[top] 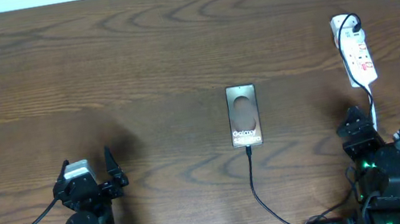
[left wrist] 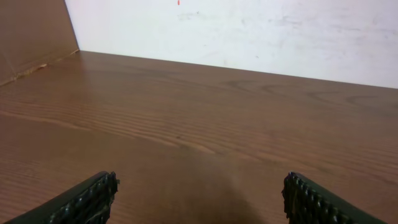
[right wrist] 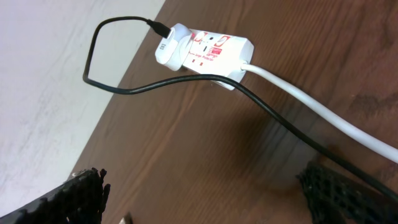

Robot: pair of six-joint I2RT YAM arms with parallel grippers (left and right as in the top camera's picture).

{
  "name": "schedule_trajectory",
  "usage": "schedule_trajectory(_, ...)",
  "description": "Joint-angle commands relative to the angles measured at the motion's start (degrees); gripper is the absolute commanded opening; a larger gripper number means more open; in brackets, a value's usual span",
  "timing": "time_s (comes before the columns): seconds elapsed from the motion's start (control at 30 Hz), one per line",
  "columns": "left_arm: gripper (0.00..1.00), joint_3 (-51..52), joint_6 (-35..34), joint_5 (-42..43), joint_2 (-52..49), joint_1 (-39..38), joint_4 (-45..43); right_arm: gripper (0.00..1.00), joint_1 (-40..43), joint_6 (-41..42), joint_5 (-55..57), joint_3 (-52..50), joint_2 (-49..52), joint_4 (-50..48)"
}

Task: Plug charger to phone and switch on socket

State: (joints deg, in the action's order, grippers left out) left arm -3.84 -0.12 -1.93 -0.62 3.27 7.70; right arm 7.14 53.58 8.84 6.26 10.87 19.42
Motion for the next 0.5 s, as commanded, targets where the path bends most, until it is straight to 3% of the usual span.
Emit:
schedule_trajectory(0.0, 0.87, 1.51, 0.52, -0.17, 0.28, -0.13, 0.85, 0.99, -0.26, 0.15, 0.66, -0.37, 0.15, -0.15)
schedule_trajectory(0.47, 0.87, 1.51, 0.52, -0.17, 0.28, -0.13, 0.83, 0.99, -0.26, 0.15, 0.66, -0.37, -0.17, -0.15)
